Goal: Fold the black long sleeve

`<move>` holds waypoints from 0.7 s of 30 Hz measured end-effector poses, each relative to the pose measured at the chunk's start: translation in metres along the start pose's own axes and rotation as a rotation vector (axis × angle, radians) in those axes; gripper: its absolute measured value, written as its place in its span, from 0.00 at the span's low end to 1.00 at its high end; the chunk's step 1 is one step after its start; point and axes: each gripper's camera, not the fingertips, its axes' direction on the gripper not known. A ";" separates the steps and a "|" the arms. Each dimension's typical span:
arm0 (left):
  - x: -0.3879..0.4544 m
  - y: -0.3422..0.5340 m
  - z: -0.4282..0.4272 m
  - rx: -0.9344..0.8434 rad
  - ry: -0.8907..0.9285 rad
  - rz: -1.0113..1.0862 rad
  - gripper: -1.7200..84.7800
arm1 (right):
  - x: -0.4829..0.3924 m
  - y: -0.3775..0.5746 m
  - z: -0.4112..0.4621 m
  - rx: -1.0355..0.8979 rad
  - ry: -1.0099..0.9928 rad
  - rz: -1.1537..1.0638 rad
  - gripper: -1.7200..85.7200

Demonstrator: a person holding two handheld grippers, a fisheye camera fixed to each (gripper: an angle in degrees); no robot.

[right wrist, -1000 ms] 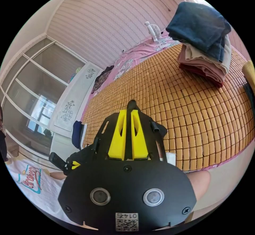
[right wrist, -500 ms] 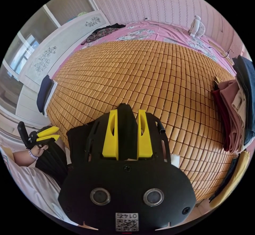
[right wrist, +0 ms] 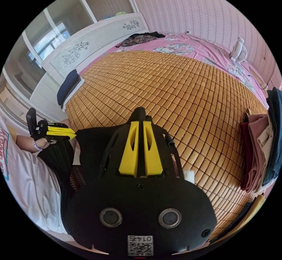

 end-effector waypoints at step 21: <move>-0.019 0.024 0.038 -0.086 -0.051 -0.206 0.15 | -0.012 -0.053 0.094 -0.259 0.167 0.010 0.14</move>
